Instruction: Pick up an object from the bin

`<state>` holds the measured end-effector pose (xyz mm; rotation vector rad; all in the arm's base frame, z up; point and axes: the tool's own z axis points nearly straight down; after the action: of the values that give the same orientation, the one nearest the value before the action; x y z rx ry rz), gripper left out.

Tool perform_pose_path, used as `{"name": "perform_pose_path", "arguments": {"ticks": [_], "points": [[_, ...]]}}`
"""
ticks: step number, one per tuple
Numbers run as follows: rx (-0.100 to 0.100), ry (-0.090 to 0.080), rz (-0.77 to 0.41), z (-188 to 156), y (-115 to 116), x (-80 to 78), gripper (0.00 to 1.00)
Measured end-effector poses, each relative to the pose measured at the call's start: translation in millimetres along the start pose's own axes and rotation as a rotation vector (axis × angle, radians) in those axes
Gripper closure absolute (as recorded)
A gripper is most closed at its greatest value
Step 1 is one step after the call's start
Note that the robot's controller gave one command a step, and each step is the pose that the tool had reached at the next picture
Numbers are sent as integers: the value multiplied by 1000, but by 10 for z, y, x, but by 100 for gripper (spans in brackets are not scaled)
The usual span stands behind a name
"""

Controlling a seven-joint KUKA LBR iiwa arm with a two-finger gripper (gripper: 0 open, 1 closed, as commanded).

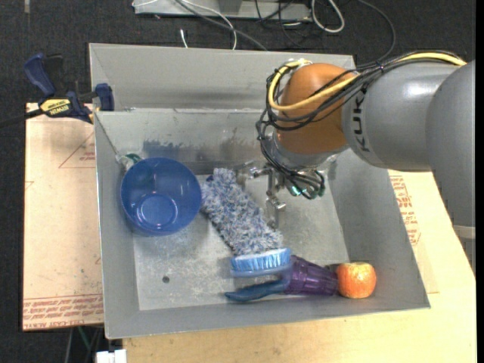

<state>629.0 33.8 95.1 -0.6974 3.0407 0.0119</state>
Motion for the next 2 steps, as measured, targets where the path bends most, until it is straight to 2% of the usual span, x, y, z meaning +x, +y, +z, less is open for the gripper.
{"name": "perform_pose_path", "arguments": {"ticks": [2], "points": [[0,0,1,0,-2,1,0]]}}
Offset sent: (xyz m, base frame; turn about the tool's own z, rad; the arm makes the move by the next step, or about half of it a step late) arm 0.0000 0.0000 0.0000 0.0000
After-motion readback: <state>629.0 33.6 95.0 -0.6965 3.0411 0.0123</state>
